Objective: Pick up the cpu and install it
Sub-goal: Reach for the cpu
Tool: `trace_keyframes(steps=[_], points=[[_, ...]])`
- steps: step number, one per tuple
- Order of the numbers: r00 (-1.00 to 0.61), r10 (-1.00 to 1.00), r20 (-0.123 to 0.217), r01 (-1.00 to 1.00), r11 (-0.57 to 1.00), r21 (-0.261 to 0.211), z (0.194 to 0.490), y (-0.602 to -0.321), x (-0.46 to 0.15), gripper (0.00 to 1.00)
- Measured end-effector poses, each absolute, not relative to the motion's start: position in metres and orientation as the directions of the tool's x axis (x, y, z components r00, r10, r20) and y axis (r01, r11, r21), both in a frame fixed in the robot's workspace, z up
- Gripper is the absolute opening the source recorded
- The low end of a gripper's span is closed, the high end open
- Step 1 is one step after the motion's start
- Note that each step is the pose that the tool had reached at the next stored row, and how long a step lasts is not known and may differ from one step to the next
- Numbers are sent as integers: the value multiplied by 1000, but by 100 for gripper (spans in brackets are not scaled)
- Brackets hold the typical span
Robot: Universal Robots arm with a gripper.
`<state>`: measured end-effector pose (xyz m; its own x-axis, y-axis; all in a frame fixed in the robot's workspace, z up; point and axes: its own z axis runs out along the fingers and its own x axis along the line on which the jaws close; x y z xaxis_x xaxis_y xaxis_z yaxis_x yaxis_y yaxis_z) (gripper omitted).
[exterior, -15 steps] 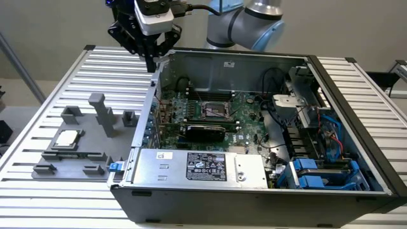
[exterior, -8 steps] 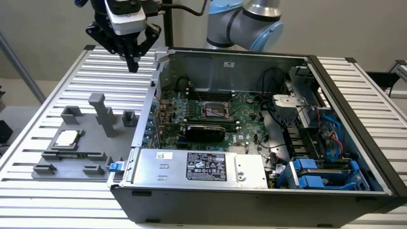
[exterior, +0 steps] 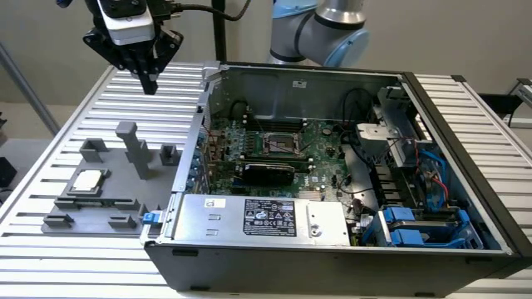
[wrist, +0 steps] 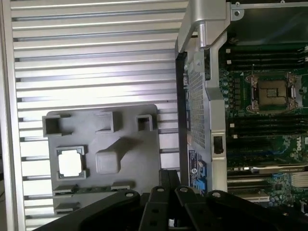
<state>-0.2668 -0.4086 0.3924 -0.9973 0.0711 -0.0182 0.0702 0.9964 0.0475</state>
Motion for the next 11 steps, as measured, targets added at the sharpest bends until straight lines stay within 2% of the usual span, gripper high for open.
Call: trace_keyframes(steps=[11], points=[[-997, 71, -18, 70, 996, 47, 390, -410, -317, 11]])
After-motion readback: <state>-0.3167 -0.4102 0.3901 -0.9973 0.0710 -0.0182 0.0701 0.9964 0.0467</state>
